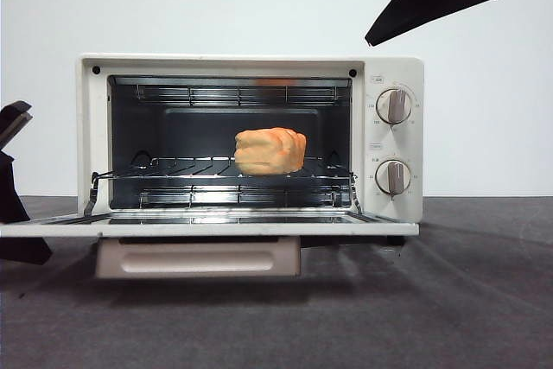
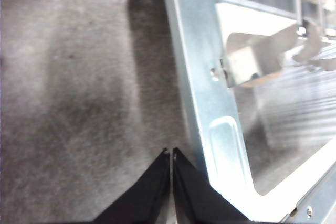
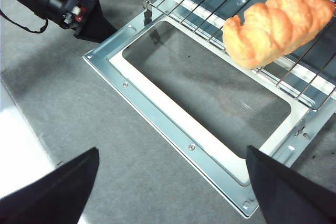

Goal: The left arm flap open the oven, the right arm pick bread and place it into oven, the left arm flap close the oven

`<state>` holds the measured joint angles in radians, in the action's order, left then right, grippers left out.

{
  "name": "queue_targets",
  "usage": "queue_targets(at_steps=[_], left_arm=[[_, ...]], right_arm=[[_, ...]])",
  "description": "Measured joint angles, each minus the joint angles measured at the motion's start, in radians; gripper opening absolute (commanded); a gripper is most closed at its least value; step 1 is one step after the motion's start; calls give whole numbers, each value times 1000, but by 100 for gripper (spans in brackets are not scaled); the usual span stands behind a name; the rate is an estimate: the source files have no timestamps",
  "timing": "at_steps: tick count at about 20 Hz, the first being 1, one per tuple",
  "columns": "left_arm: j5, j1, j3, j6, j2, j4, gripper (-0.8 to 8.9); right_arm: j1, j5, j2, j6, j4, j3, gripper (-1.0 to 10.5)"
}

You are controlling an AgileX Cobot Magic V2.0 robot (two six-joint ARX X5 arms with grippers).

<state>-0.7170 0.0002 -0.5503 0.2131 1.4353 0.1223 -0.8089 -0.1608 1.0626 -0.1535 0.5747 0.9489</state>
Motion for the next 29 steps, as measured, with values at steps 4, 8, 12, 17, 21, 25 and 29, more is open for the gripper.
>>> queue_targets(at_steps=[4, 8, 12, 17, 21, 25, 29], left_arm=[[-67, 22, 2, 50, 0, -75, 14], [-117, 34, 2, 128, 0, -194, 14], [-155, 44, 2, 201, 0, -313, 15], [-165, 75, 2, 273, 0, -463, 15], [-165, 84, 2, 319, 0, -574, 14], [-168, 84, 1, 345, 0, -581, 15], [-181, 59, 1, 358, -79, -541, 16]], right_arm=[[0, 0, 0, 0, 0, 0, 445], [0, 0, 0, 0, 0, 0, 445], [-1, 0, 0, -1, 0, 0, 445], [-1, 0, 0, -8, 0, 0, 445], [-1, 0, 0, -11, 0, 0, 445], [-1, 0, 0, -11, 0, 0, 445], [-1, 3, 0, -11, 0, 0, 445]])
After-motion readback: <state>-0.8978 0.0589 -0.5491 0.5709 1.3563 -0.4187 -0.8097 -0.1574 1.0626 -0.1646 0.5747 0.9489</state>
